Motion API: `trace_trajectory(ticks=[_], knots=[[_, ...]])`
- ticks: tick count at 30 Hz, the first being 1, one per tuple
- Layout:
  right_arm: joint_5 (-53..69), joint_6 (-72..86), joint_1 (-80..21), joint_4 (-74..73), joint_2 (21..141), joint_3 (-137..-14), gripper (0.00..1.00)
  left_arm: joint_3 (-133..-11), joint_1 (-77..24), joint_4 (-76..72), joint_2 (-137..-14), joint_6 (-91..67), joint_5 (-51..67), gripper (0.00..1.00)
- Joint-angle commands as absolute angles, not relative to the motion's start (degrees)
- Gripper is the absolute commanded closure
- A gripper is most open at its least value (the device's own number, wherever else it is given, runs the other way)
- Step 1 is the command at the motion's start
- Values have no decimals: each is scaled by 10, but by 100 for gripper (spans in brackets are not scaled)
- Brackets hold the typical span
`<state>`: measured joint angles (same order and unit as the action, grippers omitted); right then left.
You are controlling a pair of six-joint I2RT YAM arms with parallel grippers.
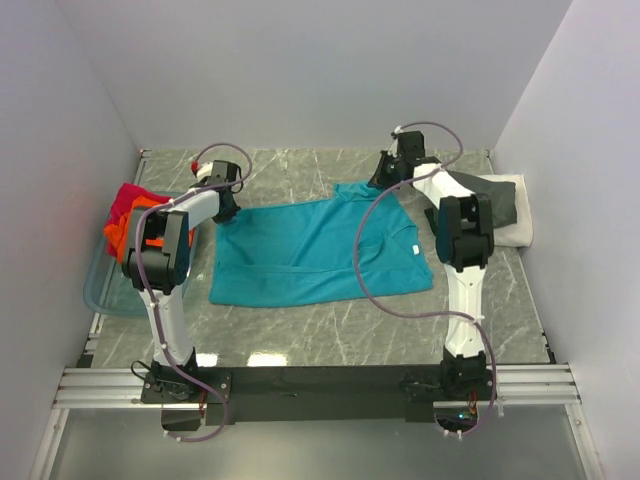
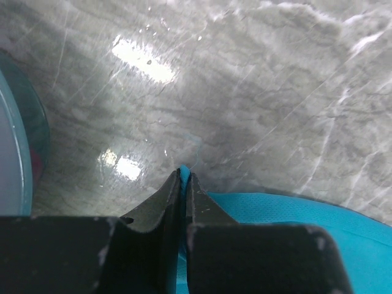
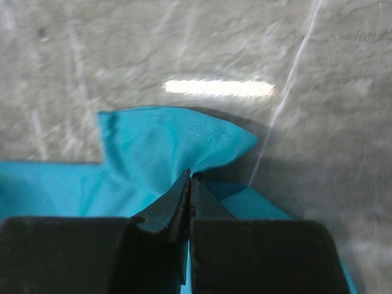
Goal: Fold and stack the t-shirts
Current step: Fold the tshirt
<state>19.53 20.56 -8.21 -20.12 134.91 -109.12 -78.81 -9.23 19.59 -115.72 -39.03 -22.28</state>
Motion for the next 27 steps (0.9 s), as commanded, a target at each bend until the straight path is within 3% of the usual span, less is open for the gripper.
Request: trace_trajectory(ticks=[1, 16, 27], knots=[[218, 206, -81, -120, 1250, -1048, 100, -802, -95, 165, -1119, -367, -218, 99], [221, 172, -81, -80, 1034, -773, 100, -658, -103, 61, -985, -349, -224, 99], [183, 158, -82, -93, 889, -620, 100, -550, -141, 80, -890, -365, -286, 99]])
